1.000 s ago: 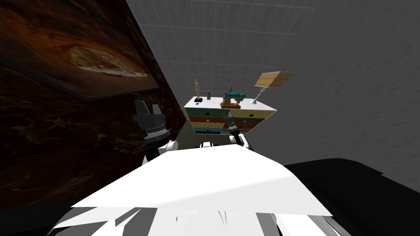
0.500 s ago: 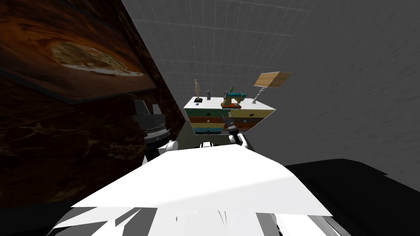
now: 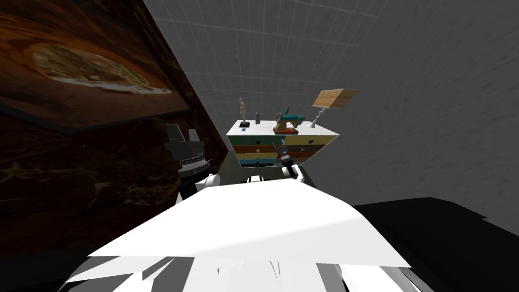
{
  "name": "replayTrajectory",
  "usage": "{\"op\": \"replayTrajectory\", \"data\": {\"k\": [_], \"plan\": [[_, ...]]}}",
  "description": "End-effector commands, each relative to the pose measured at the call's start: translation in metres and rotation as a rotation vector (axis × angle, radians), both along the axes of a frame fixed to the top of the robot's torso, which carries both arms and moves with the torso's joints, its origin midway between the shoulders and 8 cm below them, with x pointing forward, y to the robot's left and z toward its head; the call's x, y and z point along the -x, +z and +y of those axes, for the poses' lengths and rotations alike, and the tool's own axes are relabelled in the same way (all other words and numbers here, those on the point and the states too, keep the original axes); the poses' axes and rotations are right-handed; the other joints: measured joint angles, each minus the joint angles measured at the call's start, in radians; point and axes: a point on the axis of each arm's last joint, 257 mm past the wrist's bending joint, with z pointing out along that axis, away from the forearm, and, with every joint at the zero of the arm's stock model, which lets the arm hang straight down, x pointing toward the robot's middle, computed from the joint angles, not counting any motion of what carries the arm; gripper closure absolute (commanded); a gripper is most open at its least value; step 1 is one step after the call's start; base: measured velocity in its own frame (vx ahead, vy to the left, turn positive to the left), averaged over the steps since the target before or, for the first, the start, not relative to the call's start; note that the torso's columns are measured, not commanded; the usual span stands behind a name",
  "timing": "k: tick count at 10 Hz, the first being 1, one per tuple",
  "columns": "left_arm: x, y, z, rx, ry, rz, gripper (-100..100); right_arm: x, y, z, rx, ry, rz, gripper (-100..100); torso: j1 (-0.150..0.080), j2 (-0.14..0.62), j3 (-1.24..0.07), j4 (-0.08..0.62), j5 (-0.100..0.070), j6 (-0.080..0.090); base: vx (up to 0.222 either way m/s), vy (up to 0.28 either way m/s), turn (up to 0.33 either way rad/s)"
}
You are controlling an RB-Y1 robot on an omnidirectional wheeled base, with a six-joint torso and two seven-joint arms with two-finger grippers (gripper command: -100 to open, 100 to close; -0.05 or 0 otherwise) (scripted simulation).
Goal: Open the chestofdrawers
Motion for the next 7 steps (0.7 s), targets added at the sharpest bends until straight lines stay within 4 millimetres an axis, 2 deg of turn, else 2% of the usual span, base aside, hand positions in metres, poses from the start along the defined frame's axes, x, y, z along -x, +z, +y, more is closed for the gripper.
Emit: {"op": "replayTrajectory", "data": {"k": [1,7], "plan": [[0.000,0.000,0.000,0.000,0.000,0.000,0,-0.006,-0.009,0.000,0.077,-0.040,-0.006,-100,0.000,0.000,0.000,0.000,0.000,0.000,0.028,0.067,-0.083],[0.000,0.000,0.000,0.000,0.000,0.000,0,-0.017,-0.024,-0.001,0.238,-0.110,-0.028,-100,0.000,0.000,0.000,0.000,0.000,0.000,0.034,0.064,-0.069]]}}
